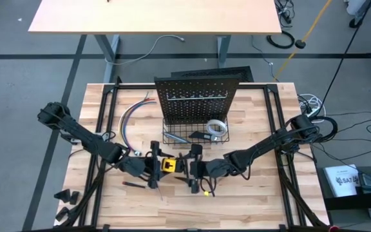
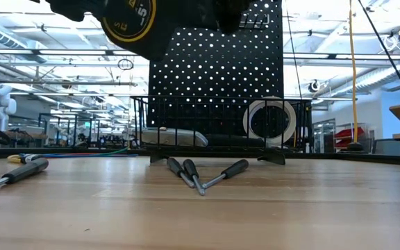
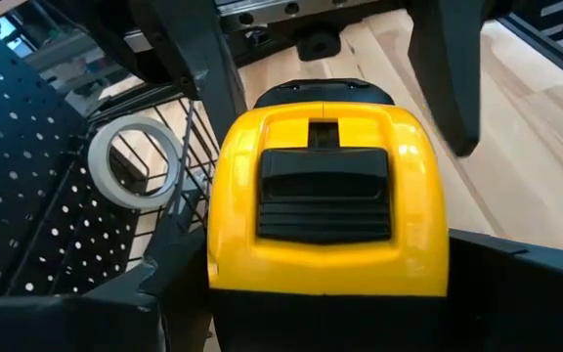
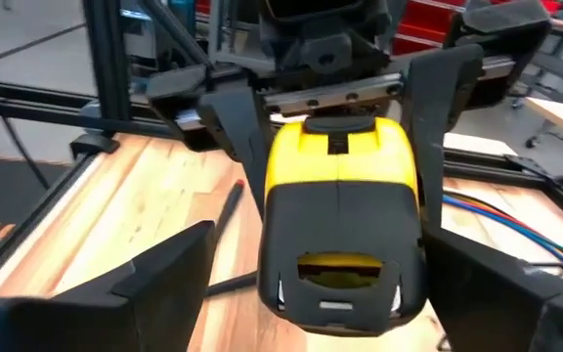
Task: Hang tools onto peg board
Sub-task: Hang the tape measure onto the wire basket on the pegboard
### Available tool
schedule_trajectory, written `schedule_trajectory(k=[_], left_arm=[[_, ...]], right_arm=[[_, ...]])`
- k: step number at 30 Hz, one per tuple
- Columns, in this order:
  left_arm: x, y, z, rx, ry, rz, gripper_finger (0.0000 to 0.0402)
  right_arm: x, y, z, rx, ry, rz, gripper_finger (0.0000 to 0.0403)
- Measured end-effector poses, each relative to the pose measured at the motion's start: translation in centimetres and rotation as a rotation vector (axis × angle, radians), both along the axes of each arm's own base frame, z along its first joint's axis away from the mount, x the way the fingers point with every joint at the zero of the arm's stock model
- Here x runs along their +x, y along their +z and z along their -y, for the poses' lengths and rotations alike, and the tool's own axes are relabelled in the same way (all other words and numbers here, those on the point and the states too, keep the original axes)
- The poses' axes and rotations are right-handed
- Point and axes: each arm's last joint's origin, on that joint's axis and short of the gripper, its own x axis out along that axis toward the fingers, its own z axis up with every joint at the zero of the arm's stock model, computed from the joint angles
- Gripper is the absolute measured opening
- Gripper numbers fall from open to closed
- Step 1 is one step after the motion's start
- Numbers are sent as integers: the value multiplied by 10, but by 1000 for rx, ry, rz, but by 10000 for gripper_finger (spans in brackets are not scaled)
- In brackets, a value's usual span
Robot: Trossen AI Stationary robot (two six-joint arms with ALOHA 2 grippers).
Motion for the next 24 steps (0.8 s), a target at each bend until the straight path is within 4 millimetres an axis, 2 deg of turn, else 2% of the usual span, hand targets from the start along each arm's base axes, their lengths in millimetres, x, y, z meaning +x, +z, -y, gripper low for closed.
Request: schedule_trajectory(k=[3,8,14,20,24], left_arm=[[0,0,0,-3,7,4,268],[0,0,0,-32,17,4,268],[0,-1,0,-101,41,-6,273],[-2,-3,-2,-185,99,-35,380],[-5,-5,-2,-195,118,-61,390]], right_arm=[[0,0,1,-5,-40,-1,292],[0,-3,5,3,-83,-16,210],[0,-2,5,27,-85,-8,210],[0,-6,6,25,-110,-26,210],[-1,-3,8,33,-148,-20,210]])
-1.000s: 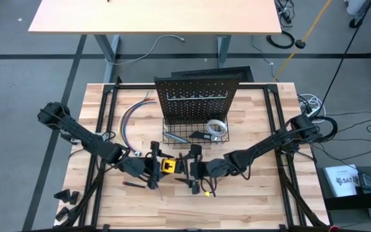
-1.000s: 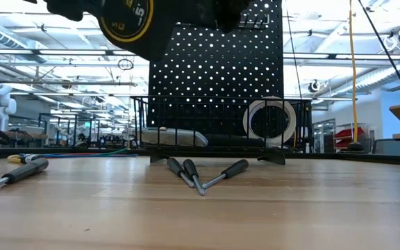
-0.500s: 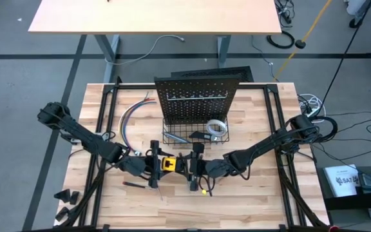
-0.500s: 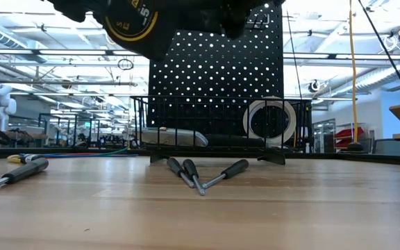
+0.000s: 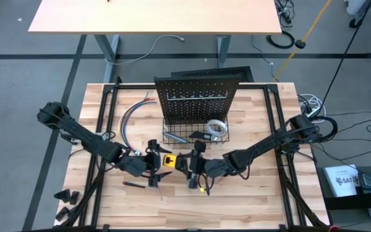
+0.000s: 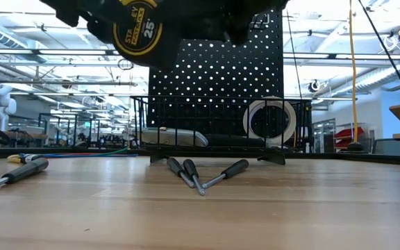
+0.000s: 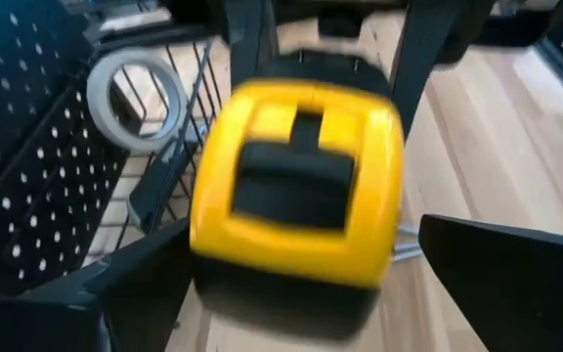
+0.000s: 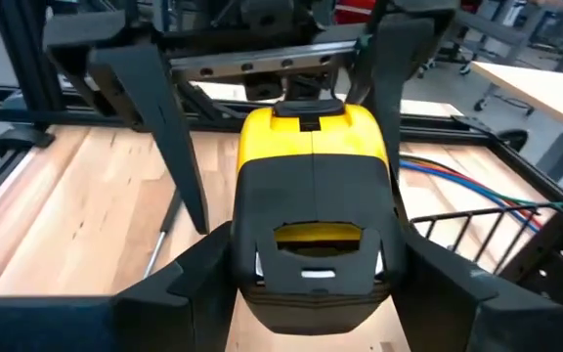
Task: Hang tools onto peg board
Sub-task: Hang the tape measure onto the wire basket on the pegboard
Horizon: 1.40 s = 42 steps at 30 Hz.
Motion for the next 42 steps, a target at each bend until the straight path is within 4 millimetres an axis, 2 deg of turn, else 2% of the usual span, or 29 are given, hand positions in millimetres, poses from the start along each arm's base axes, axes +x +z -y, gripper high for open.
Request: schedule_trajectory(k=[5,8,10,12,14,18,21,24,28,31,42], left_arm=[[-14,1,-6,-6,49,-75,372],[-29,4,-10,-22,91,-73,362],[-37,6,-10,-45,96,-26,357],[-44,5,-10,-74,98,55,354],[-45,3,-10,-101,97,173,354],[-43,4,-13,-205,44,504,353],[-43,8,-20,-278,32,741,353],[-36,12,-24,-307,62,856,353],[-20,8,-21,-313,19,841,353],[-14,7,-20,-325,24,840,353],[-9,8,-28,-312,10,846,354]], right_arm=[[-7,9,0,-3,-34,16,210],[-18,17,3,-5,-74,45,210],[-29,14,8,13,-112,84,210],[-40,7,15,70,-112,193,210],[-50,2,23,148,-33,366,210],[-66,0,38,289,123,705,210],[-61,-8,40,292,153,715,210],[-50,-4,39,293,143,694,210],[-42,10,36,261,153,744,210],[-39,10,34,223,152,729,210],[-34,8,42,254,125,697,210]])
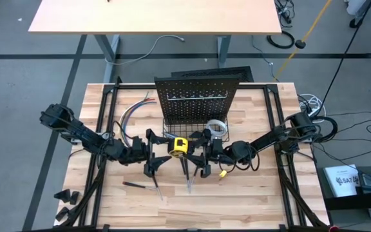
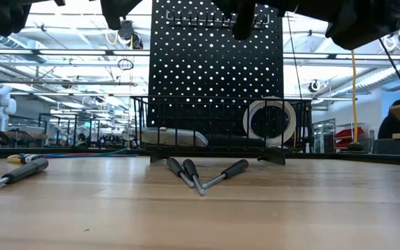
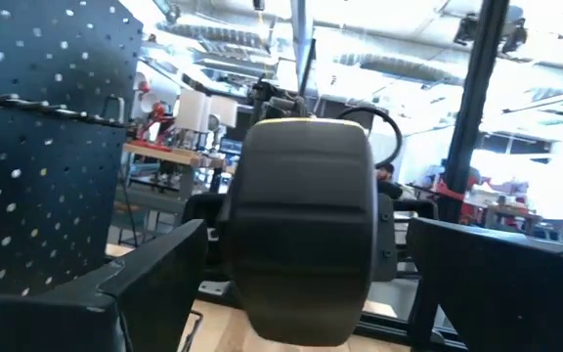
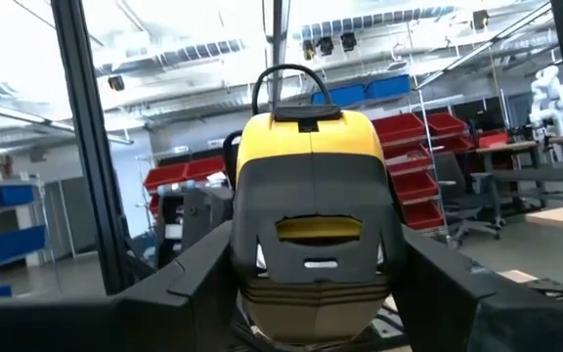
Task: Hang tools onto peg board
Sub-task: Hang the tape measure onto the wire basket on the pegboard
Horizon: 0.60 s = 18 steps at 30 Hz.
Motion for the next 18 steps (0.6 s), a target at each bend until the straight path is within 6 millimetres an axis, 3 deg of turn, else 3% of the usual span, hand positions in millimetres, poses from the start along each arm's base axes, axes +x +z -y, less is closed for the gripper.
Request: schedule_trajectory(k=[7,18], left_arm=[[1,0,-3,11,0,1,347],[5,1,-13,46,-6,13,221]], right_arm=[[2,-2,5,5,-9,-22,210],[2,-2,5,9,-6,-28,210]])
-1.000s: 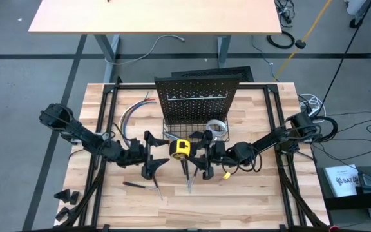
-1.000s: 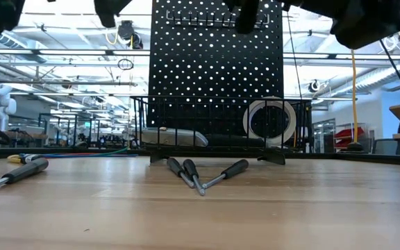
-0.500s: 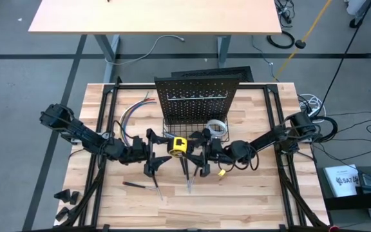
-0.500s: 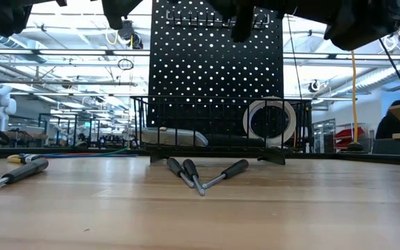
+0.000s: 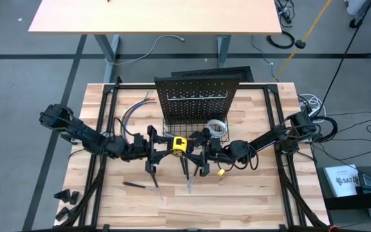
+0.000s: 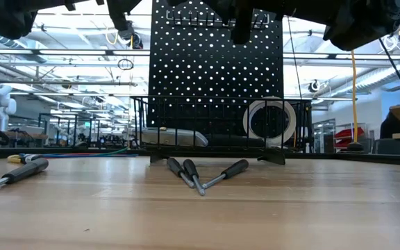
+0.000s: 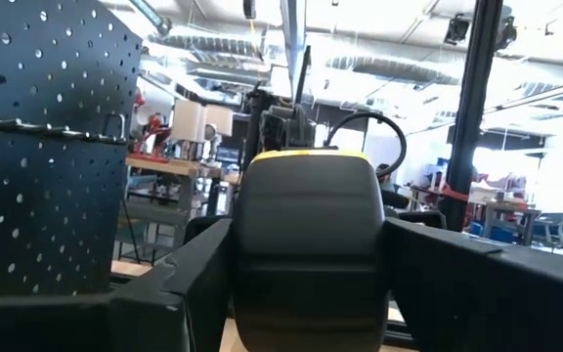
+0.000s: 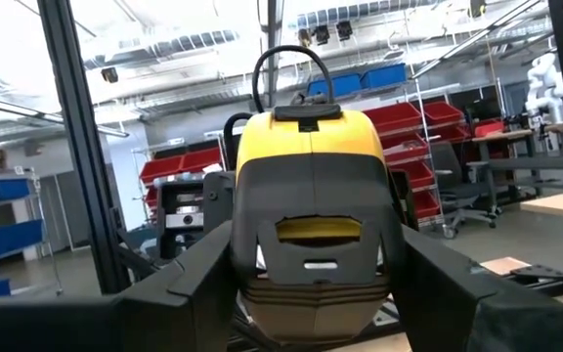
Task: Hang tools onto peg board
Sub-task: Hang the tape measure onto the wire basket on the pegboard
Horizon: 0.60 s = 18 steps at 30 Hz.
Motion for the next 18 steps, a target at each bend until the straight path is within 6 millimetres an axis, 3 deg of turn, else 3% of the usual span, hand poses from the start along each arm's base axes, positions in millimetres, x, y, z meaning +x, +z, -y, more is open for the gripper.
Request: schedule_trajectory(k=[15,18], left_arm=[[-2,2,-1,30,-6,-25,221],[-4,1,0,49,-6,-69,221]], right_arm=[[1,-3,0,-24,-3,-49,210],[2,-4,0,-42,2,-121,286]])
